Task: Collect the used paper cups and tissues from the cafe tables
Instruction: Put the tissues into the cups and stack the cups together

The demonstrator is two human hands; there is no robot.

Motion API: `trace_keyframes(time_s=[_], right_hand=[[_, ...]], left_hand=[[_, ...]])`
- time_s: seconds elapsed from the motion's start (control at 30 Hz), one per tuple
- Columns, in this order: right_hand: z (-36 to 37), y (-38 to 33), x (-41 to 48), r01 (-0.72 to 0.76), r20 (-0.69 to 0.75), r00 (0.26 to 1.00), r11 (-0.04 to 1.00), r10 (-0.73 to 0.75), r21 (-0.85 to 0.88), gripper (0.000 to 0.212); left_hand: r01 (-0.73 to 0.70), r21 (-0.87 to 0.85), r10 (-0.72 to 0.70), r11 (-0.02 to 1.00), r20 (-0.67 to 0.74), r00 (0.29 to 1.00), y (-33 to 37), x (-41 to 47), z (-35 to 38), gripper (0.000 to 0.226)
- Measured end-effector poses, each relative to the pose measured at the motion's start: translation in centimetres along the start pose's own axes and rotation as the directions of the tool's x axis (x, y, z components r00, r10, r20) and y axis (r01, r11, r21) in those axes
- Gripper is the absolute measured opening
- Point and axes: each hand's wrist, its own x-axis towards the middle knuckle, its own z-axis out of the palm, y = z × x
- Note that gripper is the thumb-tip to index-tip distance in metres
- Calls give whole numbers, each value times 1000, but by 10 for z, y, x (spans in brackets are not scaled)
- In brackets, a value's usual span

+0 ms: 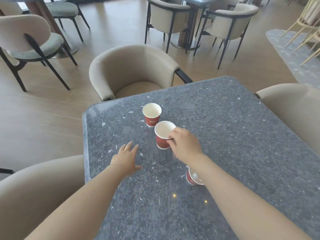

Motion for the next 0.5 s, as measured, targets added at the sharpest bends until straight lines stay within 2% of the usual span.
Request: trace_keyframes(time_s=[0.1, 0.2, 0.37, 0.5], right_hand=[[-28, 11, 22, -40, -156, 986, 996, 53, 82, 16], [-50, 12, 50, 3, -227, 974, 997, 16, 82, 14], [-49, -5, 85, 94, -264, 962, 990, -65, 101, 11], [-27, -17, 97, 133, -203, 973, 985, -109, 110, 14]], left_hand=[[-30, 29, 27, 999, 110, 994, 7, 7, 2, 109], [-35, 37, 31, 999, 112, 993, 8, 10, 0, 116], [-41, 52, 35, 998, 110, 993, 11, 14, -9, 124], [-41, 66, 35, 997, 92, 995, 11, 16, -11, 125]])
